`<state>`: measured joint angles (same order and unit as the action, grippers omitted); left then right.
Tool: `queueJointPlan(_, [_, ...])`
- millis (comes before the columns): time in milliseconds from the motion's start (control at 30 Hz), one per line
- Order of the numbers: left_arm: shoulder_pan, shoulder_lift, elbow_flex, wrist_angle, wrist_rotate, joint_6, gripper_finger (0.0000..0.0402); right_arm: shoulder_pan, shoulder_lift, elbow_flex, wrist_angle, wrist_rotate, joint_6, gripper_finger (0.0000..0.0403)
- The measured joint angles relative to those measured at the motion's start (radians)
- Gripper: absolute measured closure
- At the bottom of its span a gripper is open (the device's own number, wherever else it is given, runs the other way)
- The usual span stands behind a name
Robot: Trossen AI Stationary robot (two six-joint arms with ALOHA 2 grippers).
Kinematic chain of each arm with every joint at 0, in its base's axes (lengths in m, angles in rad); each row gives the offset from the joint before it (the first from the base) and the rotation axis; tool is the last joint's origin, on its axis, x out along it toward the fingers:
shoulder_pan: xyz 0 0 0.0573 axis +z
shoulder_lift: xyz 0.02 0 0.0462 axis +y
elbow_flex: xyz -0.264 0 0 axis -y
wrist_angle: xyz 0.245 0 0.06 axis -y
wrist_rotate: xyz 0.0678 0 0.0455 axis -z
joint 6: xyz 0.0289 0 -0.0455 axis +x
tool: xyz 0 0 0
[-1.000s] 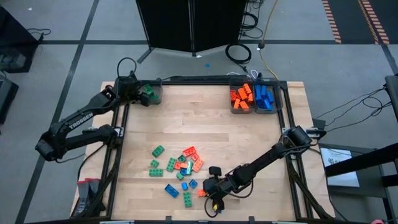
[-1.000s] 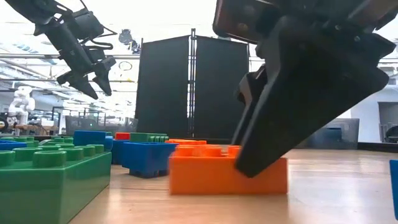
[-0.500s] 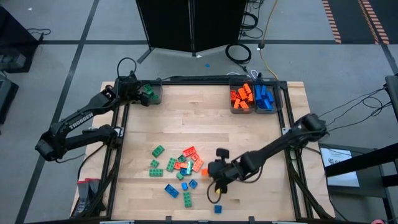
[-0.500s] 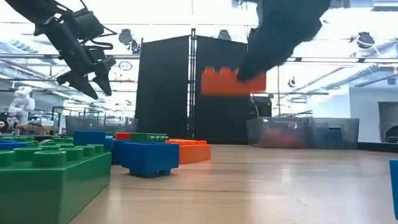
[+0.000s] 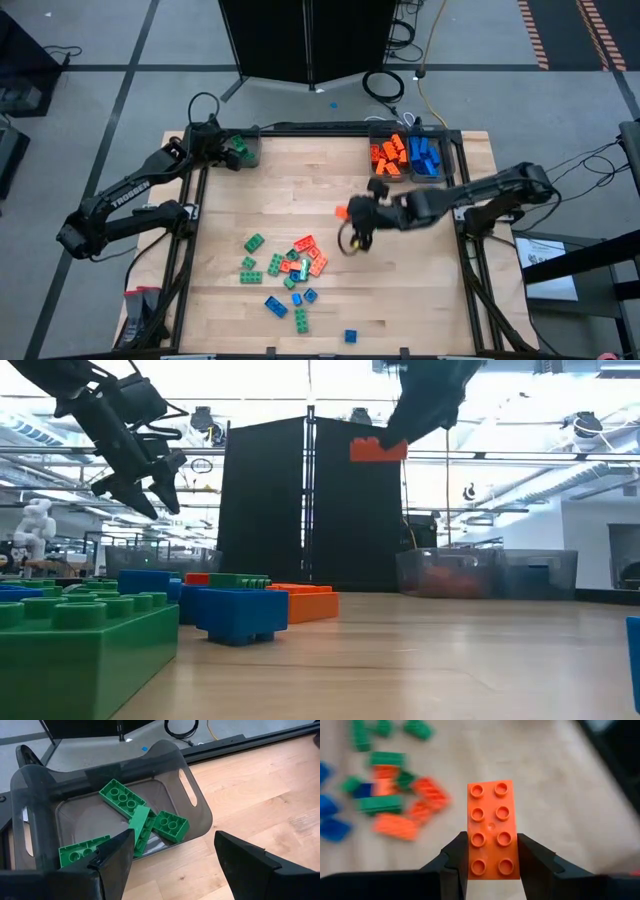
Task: Sort blocks
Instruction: Put the orange game piece into the middle black bin
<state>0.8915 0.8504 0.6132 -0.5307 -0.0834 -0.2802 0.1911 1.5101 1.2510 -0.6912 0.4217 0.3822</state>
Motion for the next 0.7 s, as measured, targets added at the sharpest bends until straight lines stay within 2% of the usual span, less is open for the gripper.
queueJointPlan(433, [0.000,0.000,0.000,-0.002,0.000,0.000,0.0125,-0.409,-0.018,0.000,-0.045,-0.015,-0.250,0.0289])
queueJointPlan(700, [0.000,0.000,0.000,-0.002,0.000,0.000,0.0125,-0.675,-0.018,0.000,-0.045,-0.104,-0.248,0.0289])
